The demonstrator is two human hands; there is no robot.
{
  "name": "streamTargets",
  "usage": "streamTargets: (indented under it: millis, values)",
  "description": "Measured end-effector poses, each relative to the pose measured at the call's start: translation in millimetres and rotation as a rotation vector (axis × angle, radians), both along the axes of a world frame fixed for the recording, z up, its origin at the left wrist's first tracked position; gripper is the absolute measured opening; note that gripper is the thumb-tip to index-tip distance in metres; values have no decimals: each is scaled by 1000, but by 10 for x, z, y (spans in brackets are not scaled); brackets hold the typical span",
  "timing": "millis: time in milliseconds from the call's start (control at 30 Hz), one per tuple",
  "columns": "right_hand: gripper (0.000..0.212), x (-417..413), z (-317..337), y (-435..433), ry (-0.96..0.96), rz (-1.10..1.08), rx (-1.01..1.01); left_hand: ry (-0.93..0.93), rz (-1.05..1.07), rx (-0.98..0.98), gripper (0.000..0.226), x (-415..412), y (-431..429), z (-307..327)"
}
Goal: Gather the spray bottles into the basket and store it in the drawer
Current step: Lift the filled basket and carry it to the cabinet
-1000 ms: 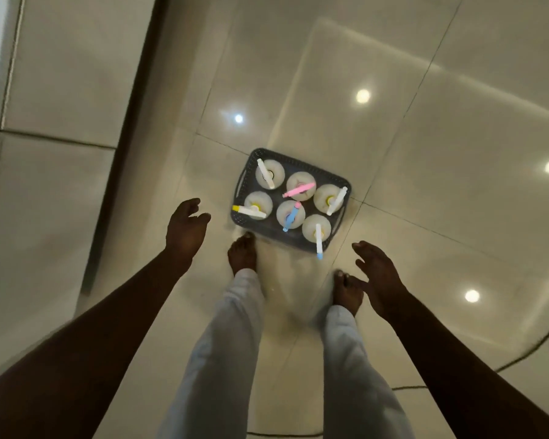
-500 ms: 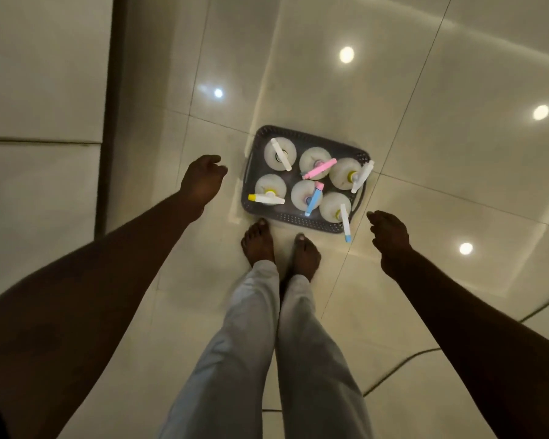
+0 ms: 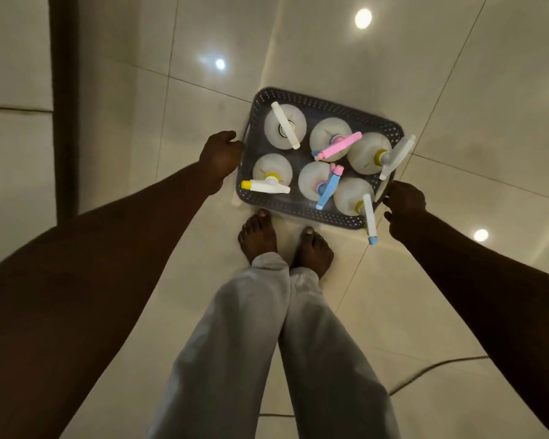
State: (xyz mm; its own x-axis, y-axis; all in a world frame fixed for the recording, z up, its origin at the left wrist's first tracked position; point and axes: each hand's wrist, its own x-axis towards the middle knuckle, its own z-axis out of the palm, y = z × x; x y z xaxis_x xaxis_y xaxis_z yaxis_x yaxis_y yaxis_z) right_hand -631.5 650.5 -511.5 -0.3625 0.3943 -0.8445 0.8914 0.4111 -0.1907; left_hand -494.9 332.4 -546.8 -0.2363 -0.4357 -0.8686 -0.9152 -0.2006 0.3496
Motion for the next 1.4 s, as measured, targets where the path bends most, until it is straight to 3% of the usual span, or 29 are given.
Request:
streamTargets:
  millis: [133,333,533,800,1133,1400]
  values:
    - [27,-49,-165,43,52,-62,-84,70,49,-20,18,-44,57,-53]
    - [25,-37,-163,84,107,-10,-107,67,164,3,31,-42,56,-101]
    - [25,-18,251,152,134,31,-120,79,204,-29,19,42,120,321]
    - [21,-53,1451,144,197,177,-122,154,276,-88,20,270,114,1513]
    - [19,-169,3548,-291,307,426,-283,195,415,-142,41,693,-32,3686]
    - [15,-10,4655,-949,284,609,-362,197,650,-137,31,1532,-97,4846]
